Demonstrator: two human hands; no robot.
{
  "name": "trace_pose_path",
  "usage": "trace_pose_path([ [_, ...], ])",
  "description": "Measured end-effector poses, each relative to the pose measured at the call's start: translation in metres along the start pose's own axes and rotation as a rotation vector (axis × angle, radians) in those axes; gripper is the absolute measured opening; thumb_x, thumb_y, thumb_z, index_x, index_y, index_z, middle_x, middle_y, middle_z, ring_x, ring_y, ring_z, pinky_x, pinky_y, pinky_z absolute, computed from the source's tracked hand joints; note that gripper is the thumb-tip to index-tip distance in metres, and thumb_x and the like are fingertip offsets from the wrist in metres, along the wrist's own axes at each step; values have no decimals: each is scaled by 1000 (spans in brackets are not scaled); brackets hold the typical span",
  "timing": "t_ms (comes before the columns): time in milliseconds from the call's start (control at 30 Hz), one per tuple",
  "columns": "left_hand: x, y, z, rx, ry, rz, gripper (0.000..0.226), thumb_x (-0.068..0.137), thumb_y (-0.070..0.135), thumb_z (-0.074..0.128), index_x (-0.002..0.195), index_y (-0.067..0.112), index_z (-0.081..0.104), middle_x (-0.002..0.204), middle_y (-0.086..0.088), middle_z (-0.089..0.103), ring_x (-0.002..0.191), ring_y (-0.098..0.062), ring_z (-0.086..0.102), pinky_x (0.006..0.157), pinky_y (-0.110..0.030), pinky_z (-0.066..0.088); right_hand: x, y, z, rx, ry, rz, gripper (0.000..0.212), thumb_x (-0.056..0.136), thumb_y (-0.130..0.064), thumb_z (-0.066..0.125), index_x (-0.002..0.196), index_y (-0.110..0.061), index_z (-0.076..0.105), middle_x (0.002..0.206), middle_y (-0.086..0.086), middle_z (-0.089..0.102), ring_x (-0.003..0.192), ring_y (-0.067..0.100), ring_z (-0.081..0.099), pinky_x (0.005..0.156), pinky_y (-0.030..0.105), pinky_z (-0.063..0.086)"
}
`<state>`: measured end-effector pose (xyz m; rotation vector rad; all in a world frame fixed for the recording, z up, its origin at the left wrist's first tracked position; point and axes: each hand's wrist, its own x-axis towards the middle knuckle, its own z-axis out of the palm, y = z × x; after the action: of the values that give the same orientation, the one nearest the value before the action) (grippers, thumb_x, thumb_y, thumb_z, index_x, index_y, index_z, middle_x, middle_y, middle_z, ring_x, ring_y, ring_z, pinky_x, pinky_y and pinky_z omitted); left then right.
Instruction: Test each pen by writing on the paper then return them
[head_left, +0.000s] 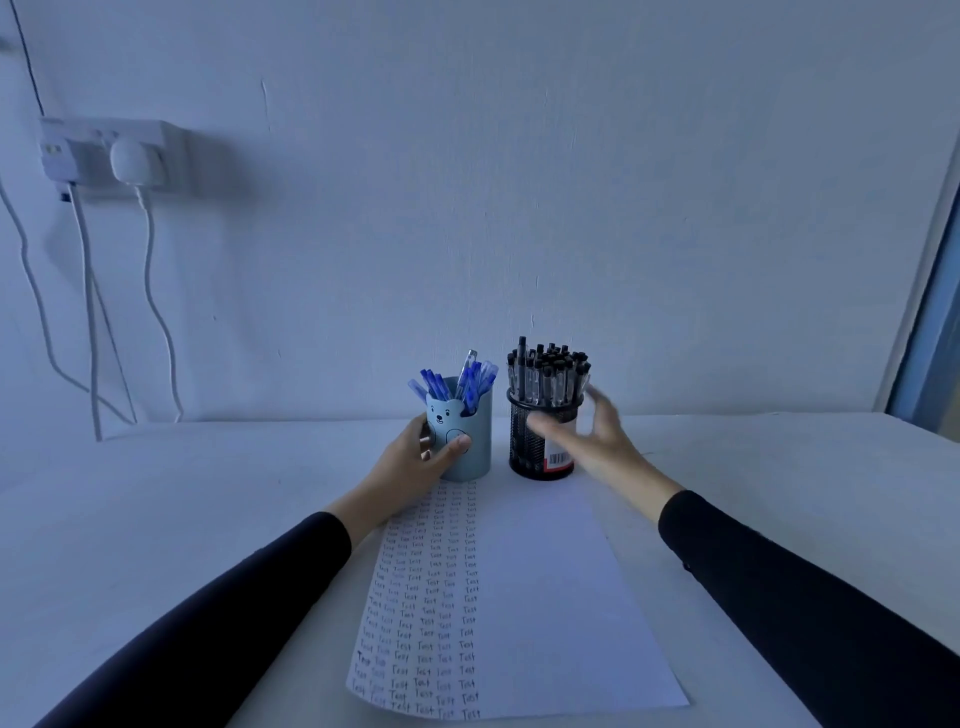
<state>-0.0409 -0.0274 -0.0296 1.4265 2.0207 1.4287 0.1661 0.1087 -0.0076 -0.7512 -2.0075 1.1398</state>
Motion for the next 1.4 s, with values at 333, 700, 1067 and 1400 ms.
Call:
trace_pose_path([
  [333,-2,9,-8,-145,156,165,100,67,68,72,146,25,31,148,10,37,133,-6,36,106,-24,32,52,-96,-9,-597,171,-210,20,83,-41,69,87,-22,76,109,-10,57,121,25,36,103,42,27],
  [700,47,113,2,555,45,550,34,100,14,45,131,18,59,127,-2,62,117,-19,54,101,-28,40,74,-109,-47,-507,-159,-127,18,88,-34,71,96,-19,77,105,-3,73,105,16,63,88,28,46],
  [1067,44,121,10,539,83,507,36,95,6,43,120,11,69,116,-2,67,59,10,51,58,1,35,57,-87,-63,-372,-131,-167,24,101,-29,51,109,-21,72,118,-10,67,119,6,57,98,21,38],
  [1400,69,143,50,671,-202,336,48,106,29,20,147,10,36,148,-12,44,136,-26,39,110,-34,29,44,-37,-47,-67,-145,-82,58,101,-53,9,134,-38,54,148,-1,47,136,12,41,115,33,28],
])
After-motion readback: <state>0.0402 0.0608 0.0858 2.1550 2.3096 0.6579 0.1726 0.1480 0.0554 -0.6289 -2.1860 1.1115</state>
